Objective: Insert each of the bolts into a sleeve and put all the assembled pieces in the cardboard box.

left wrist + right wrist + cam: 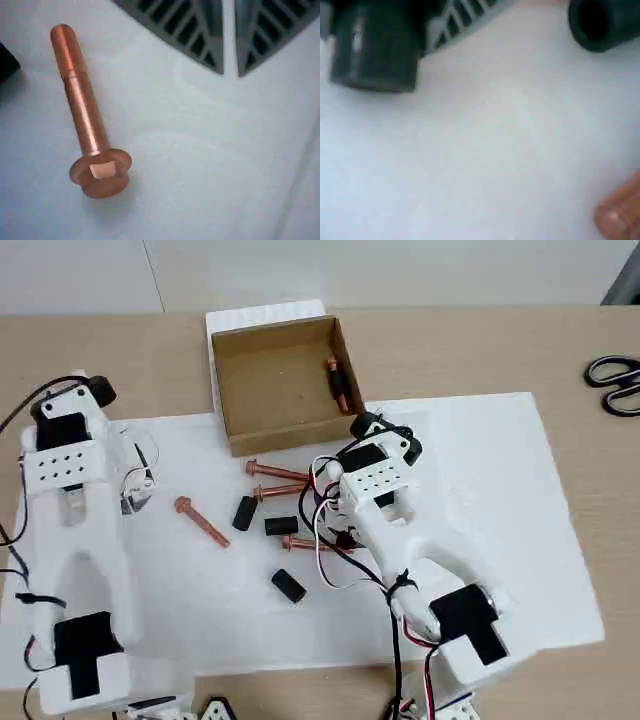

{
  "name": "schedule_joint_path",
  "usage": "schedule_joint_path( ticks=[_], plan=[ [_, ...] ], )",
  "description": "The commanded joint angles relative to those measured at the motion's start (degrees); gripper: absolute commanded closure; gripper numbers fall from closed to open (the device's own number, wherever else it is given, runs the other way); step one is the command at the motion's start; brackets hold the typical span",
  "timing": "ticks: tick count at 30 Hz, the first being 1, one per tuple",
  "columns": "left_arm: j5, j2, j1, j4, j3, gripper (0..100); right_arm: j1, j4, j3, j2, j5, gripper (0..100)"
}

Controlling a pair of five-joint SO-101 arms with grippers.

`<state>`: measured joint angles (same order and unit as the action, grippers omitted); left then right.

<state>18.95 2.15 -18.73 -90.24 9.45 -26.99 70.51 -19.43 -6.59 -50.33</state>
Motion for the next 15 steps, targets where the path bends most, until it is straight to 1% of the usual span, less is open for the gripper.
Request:
schedule_joint_path(
  ticks=[1, 4, 5, 8, 10, 13, 14, 15],
  plan=[
    [5.8, 1.05, -0.18, -1.67, -3.38, 99, 0.04, 0.22, 3.34, 2.59, 0.44, 99.6],
    [17.67, 0.97, 0.26, -2.46, -3.65, 99, 0.04, 0.75, 4.84, 5.14, 0.44, 99.6],
    [21.27, 0.97, 1.58, -2.46, -3.65, 99, 0.04, 0.75, 4.84, 5.85, 0.44, 99.6],
    [30.15, 0.97, 3.16, -2.02, -3.74, 99, 0.57, 0.48, 4.92, 7.16, 0.44, 99.6],
    [33.05, 0.44, 4.4, -2.02, -3.82, 99, 1.63, 0.31, 5.54, 7.43, 0.44, 99.6],
    [33.41, 0.26, 7.82, -2.02, 0.13, 99, 3.3, 0.4, 8.18, 7.08, 1.05, 99.6],
    [33.76, 0.26, 8.88, -0.62, 2.68, 99, 3.38, 0.4, 8.97, 7.08, 2.73, 99.5],
    [34.9, 0.26, 10.02, 2.99, 5.32, 99, 3.38, 0.4, 9.67, 6.99, 5.01, 99.5]
  ],
)
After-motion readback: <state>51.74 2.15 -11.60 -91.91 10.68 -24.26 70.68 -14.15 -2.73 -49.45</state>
